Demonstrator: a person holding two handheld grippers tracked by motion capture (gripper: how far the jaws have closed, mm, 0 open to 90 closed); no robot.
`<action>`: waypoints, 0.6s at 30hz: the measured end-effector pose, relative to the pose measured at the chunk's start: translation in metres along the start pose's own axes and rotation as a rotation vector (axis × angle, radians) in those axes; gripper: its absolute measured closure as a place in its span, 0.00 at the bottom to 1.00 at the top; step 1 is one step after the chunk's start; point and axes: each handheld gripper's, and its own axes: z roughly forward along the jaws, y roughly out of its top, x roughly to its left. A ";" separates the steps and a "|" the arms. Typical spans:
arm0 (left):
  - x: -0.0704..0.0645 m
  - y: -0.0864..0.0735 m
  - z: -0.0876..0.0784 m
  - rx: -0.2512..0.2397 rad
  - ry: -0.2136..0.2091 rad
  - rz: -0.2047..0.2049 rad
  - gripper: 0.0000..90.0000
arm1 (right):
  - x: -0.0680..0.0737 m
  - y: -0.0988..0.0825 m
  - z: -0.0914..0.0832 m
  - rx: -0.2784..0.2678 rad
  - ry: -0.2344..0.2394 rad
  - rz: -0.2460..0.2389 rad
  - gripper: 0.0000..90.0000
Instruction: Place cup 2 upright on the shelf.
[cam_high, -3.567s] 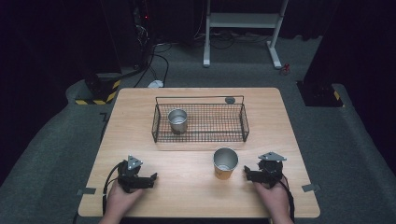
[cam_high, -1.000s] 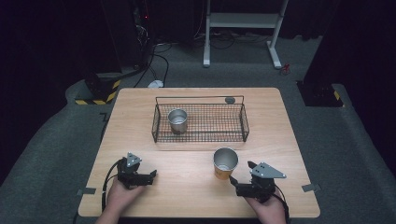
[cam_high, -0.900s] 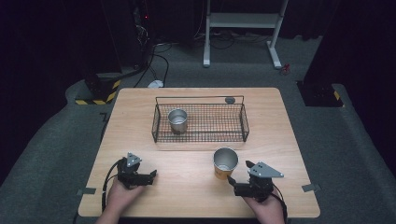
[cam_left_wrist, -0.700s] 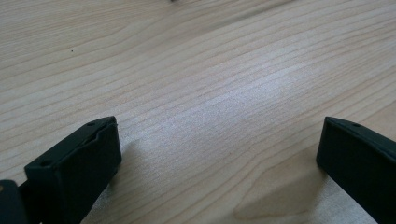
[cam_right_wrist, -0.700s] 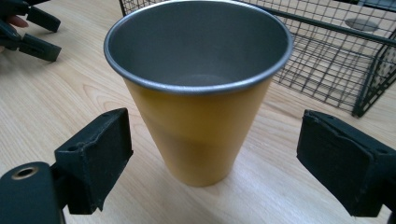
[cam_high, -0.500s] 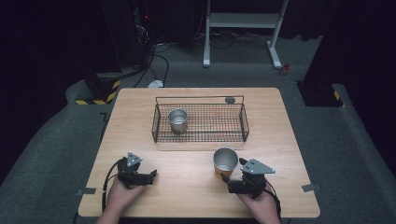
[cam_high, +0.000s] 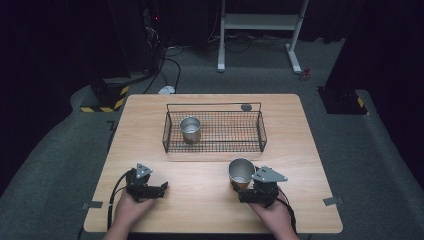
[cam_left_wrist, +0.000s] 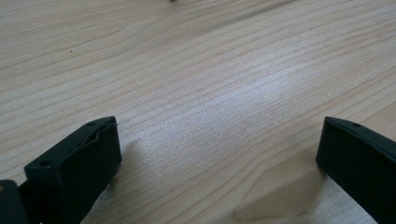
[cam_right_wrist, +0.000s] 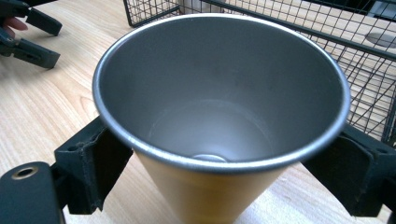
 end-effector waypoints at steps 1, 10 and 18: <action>0.000 0.000 0.000 0.000 0.000 0.000 0.00 | 0.000 0.000 0.001 0.001 -0.001 0.002 0.11; 0.000 0.000 0.000 0.000 0.000 -0.001 0.00 | 0.001 0.006 0.007 0.005 -0.024 -0.013 0.11; 0.000 0.000 0.000 0.000 -0.001 0.000 0.00 | 0.000 0.010 0.012 -0.006 -0.037 -0.014 0.12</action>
